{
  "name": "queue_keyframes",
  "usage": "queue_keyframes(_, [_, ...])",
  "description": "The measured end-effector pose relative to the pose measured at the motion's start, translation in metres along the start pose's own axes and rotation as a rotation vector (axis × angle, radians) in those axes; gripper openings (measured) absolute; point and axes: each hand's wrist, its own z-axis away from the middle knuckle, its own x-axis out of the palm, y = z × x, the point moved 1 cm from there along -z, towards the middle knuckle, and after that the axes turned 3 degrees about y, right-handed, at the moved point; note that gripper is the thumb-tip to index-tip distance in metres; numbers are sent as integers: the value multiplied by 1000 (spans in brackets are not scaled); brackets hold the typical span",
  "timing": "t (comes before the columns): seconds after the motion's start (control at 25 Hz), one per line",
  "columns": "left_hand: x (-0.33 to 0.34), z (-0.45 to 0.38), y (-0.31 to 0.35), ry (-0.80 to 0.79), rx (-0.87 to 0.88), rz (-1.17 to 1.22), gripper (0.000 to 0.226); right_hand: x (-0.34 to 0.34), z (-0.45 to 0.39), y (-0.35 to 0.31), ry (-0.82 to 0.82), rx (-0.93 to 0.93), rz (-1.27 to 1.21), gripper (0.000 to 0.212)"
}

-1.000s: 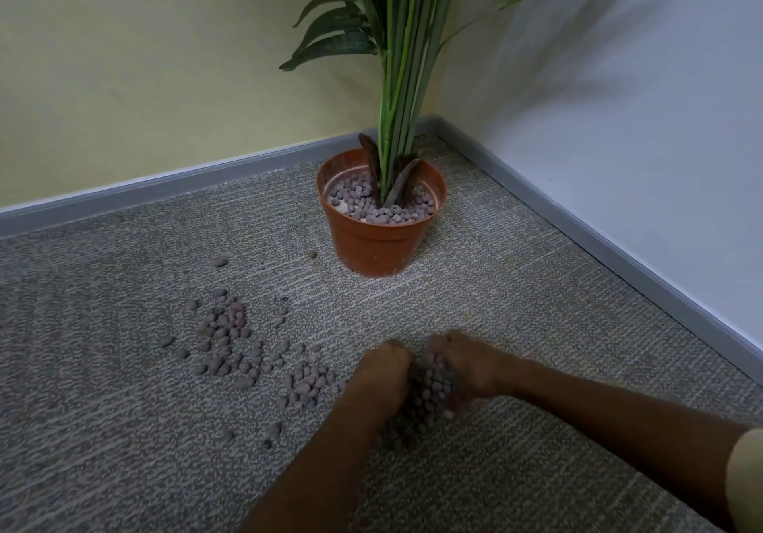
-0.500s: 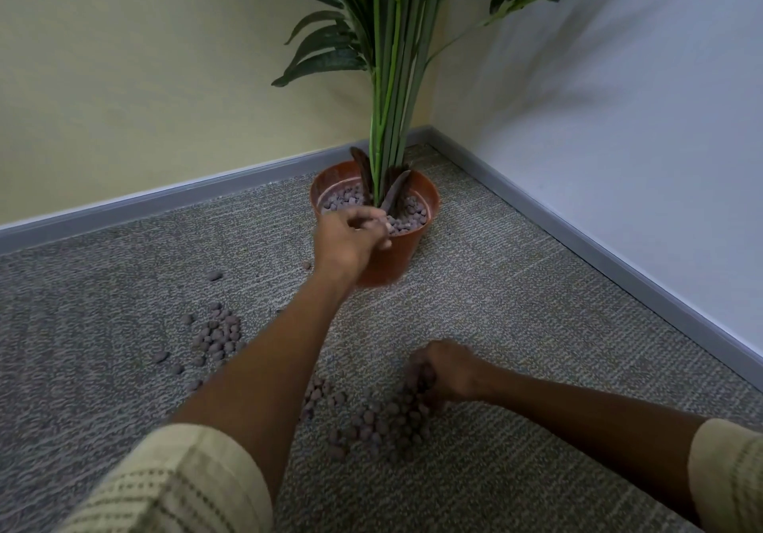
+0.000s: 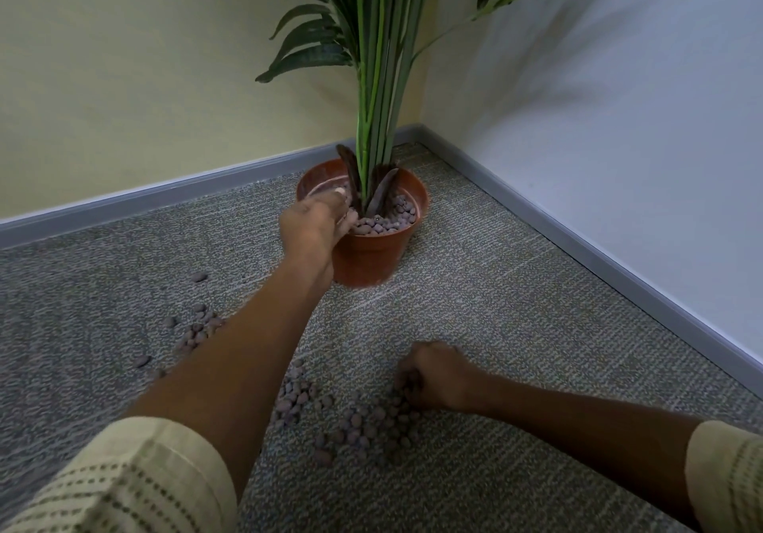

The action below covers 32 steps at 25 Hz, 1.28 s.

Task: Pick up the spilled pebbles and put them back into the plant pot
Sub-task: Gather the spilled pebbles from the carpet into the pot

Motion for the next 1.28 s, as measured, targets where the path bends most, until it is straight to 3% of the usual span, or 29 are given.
queue_keyframes(0.16, [-31,13,-25,18,116,-273,10,3,1,-2,68,-20,23,21])
queue_keyframes(0.36, [-71,25,-84,-225,159,-916,16,0,-2,5,72,9,-93,12])
queue_keyframes(0.52, [-88,28,-105,-375,236,-1338,23,-43,-10,-4,167,65,-291,15])
queue_keyframes(0.8, [-99,44,-126,-636,243,-1566,25,-139,-53,-36,434,39,-577,19])
queue_keyframes(1.08, [-101,51,-134,-662,270,-1579,21,-150,-92,-40,491,112,-357,30])
queue_keyframes(1.28, [-100,55,-133,-668,332,-1620,24,-109,-50,-40,698,-10,-278,16])
